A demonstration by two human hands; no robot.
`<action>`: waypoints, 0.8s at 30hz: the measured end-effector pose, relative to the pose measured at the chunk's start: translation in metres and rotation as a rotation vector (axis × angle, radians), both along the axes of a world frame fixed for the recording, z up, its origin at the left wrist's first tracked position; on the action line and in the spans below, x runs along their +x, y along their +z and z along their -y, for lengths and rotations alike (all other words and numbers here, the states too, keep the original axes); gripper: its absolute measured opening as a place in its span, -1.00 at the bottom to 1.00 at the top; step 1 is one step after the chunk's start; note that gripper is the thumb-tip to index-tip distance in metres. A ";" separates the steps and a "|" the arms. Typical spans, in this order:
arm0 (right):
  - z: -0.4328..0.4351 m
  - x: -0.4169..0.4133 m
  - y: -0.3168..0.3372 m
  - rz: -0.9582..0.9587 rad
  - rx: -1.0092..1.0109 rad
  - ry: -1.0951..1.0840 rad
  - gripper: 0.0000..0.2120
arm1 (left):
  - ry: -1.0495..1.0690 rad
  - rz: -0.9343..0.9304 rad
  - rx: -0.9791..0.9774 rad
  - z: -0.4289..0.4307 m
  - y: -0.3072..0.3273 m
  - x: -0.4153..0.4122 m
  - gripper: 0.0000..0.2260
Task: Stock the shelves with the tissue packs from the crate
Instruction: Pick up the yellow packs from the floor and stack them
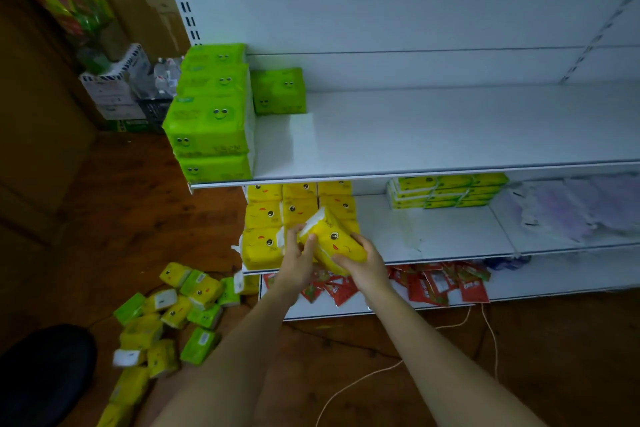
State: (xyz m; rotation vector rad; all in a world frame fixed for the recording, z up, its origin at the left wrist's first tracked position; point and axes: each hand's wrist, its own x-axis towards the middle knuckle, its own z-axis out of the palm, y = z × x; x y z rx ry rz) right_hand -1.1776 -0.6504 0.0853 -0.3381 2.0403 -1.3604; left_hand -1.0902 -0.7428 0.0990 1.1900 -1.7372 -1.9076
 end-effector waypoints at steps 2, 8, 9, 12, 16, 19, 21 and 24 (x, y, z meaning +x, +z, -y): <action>-0.005 -0.013 -0.011 0.010 -0.007 -0.026 -0.44 | -0.045 0.065 -0.056 0.000 -0.010 -0.011 -0.80; -0.015 -0.068 -0.052 -0.065 0.031 0.031 -0.52 | -0.123 0.190 -0.105 0.001 -0.035 -0.061 -0.69; -0.016 -0.080 -0.061 -0.077 0.029 0.047 -0.53 | -0.129 0.192 -0.112 0.000 -0.043 -0.073 -0.69; -0.023 -0.118 -0.096 -0.145 0.040 0.103 -0.53 | -0.128 0.219 -0.181 -0.003 -0.078 -0.113 -0.74; -0.031 -0.170 -0.144 -0.237 0.013 0.117 -0.55 | -0.131 0.270 -0.205 -0.011 -0.131 -0.165 -0.73; -0.030 -0.205 -0.178 -0.274 0.010 0.120 -0.55 | -0.157 0.261 -0.195 -0.018 -0.162 -0.200 -0.72; -0.028 -0.226 -0.200 -0.297 -0.004 0.125 -0.55 | -0.197 0.292 -0.204 -0.016 -0.180 -0.217 -0.70; -0.018 -0.250 -0.232 -0.337 -0.019 0.121 -0.56 | -0.323 0.372 -0.390 0.000 -0.209 -0.228 -0.65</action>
